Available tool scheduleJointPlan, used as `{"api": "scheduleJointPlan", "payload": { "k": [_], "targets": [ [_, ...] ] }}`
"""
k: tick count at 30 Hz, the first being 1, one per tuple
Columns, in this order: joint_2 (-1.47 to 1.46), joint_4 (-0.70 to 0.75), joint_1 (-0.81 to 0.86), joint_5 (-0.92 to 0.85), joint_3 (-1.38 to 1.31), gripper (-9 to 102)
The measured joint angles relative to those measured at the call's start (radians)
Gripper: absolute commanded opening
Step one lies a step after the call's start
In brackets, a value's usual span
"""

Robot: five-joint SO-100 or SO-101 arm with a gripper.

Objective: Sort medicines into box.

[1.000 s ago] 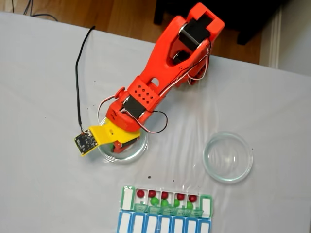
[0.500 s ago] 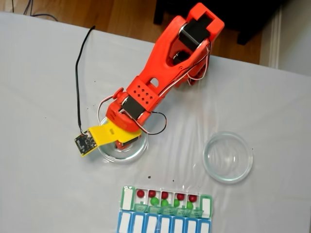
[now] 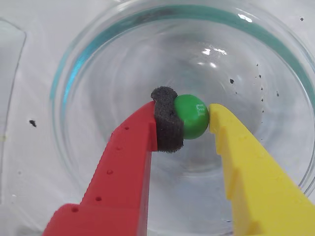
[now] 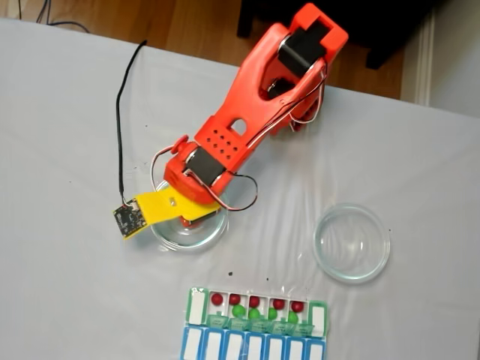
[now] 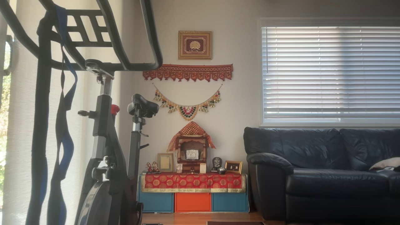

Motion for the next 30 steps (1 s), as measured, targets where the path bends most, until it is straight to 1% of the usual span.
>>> {"api": "scheduleJointPlan", "payload": {
  "k": [2, 5, 12, 15, 18, 22, 25, 27, 30],
  "targets": [
    [0.015, 0.008, -0.009, 0.021, -0.012, 1],
    [0.023, 0.057, -0.021, 0.063, -0.071, 1],
    [0.023, 0.206, -0.058, 0.209, -0.267, 1],
    [0.020, 0.213, -0.080, 0.253, -0.307, 1],
    [-0.044, 0.261, -0.112, 0.304, -0.391, 1],
    [-0.176, 0.382, -0.160, 0.382, -0.560, 1],
    [-0.252, 0.434, -0.195, 0.428, -0.646, 1],
    [-0.272, 0.433, -0.213, 0.446, -0.655, 1],
    [-0.273, 0.387, -0.244, 0.460, -0.647, 1]
  ]
}}
